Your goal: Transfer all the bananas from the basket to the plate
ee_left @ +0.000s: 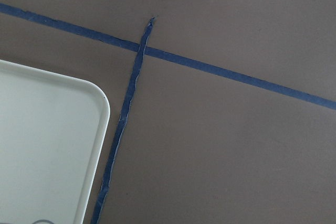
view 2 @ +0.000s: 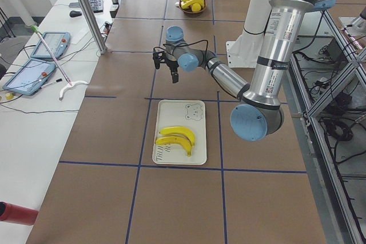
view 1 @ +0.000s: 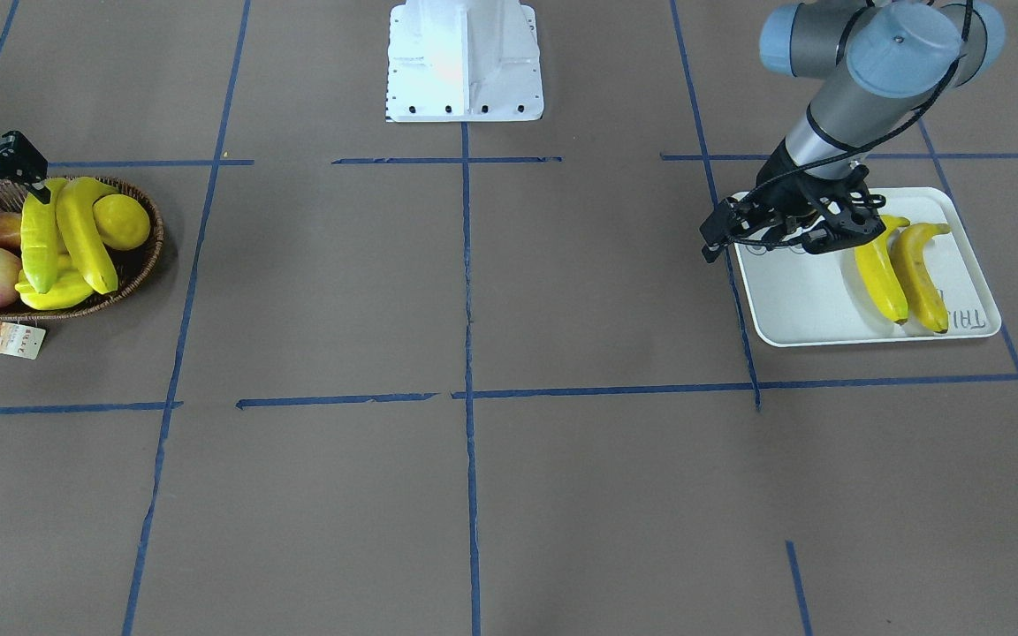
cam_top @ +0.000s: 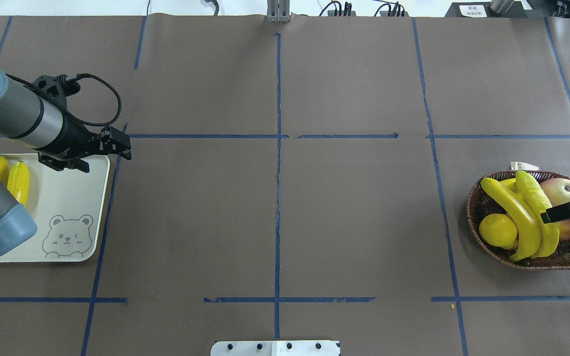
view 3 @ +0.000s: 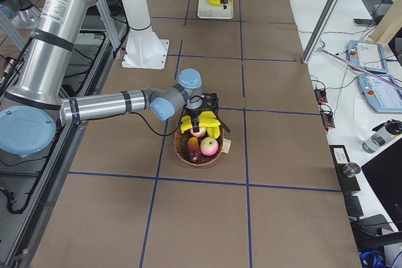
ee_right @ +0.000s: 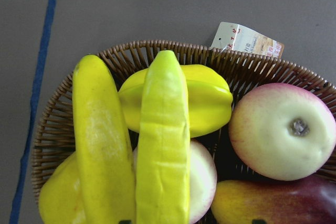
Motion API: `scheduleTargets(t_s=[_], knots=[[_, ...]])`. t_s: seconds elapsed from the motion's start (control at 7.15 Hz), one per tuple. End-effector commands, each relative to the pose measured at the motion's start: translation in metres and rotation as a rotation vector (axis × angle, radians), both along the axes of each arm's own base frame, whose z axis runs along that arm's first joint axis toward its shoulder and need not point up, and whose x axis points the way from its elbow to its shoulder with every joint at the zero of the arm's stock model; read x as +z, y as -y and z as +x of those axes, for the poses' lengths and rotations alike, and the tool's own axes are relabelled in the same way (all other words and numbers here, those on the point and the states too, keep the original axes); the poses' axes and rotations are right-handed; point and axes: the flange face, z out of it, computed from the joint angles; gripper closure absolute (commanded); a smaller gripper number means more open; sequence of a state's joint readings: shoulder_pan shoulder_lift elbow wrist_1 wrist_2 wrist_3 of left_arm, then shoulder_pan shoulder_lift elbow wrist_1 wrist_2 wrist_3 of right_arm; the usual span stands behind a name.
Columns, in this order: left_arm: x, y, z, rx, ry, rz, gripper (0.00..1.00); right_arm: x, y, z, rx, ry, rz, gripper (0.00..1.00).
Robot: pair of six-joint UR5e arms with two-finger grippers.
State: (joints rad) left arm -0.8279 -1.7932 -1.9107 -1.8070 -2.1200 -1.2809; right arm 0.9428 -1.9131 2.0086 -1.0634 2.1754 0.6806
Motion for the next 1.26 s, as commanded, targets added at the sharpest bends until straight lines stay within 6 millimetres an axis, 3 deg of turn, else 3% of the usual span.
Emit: scheduleTargets(t_s=[0.0,0.42,0.84,0.98,1.12], knots=[[0.003,0.001,0.001,0.000,0.005,-0.004,0.01,-0.004,-0.001,-0.011,-0.032,0.017,-0.004,0.22],[0.002,0.001,0.001,0.000,0.003,-0.002,0.01,0.003,-0.001,-0.012,-0.040,0.010,-0.009,0.28],[0.001,0.003,0.002,0.000,0.003,-0.002,0.01,0.006,-0.002,-0.009,-0.037,0.007,-0.014,0.40],[0.001,0.003,0.002,0.000,0.003,-0.002,0.01,0.007,-0.003,-0.009,-0.038,0.006,-0.014,0.49],[0.001,0.003,0.002,0.000,0.003,-0.003,0.01,0.007,-0.003,-0.009,-0.037,0.006,-0.015,0.64]])
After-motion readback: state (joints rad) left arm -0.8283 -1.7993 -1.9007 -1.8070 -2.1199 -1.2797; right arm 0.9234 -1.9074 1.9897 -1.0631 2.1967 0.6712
